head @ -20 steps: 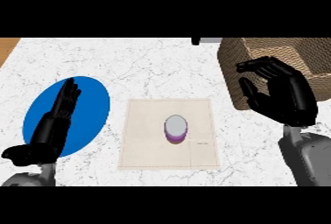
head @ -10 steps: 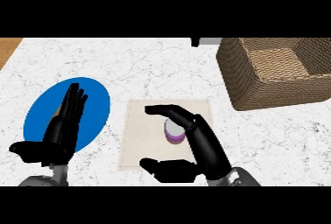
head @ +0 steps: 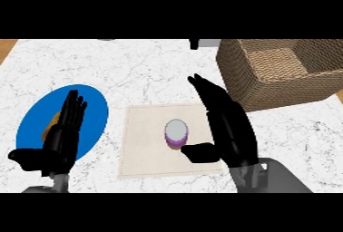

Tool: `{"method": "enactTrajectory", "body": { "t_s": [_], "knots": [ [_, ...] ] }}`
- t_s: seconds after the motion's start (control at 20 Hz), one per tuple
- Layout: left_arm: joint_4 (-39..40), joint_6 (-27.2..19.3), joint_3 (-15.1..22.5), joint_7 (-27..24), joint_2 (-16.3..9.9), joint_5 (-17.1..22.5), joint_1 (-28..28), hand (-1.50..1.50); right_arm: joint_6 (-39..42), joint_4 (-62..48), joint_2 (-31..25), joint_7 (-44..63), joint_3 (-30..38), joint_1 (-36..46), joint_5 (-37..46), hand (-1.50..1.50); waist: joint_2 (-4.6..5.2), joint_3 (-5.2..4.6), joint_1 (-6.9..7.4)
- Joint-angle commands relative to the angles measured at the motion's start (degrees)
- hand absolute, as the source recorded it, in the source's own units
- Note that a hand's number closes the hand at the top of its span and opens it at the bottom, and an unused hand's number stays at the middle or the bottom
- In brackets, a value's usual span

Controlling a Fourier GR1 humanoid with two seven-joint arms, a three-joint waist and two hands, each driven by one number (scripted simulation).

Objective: Pick the can from the placemat and place it in the basket

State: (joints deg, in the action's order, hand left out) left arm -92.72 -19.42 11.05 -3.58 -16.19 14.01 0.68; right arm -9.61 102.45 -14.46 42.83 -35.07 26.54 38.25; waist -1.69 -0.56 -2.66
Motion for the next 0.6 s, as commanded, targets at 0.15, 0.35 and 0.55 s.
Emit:
{"method": "enactTrajectory", "body": {
  "t_s": [0.15, 0.35, 0.55],
  "knots": [
    [-2.1, 0.5, 0.3, -0.5, 0.0, 0.0, -1.8, 0.0, 27.2, 9.4, -1.9, 23.0, 0.2, 9.8, -6.8, -1.5, 0.21, 0.18, 1.65],
    [-0.4, 0.4, 0.3, 0.5, 0.7, -0.3, 1.9, 0.0, 33.9, 9.5, 6.3, 34.1, 0.7, 16.6, -13.9, -1.5, 0.96, 0.27, 2.07],
    [-1.9, 0.8, 0.3, 1.3, 0.5, -0.1, 0.7, 0.0, 34.5, 9.1, 7.8, 39.3, 2.0, 18.6, -17.9, -1.5, 1.0, 0.36, 2.31]
  ]
}}
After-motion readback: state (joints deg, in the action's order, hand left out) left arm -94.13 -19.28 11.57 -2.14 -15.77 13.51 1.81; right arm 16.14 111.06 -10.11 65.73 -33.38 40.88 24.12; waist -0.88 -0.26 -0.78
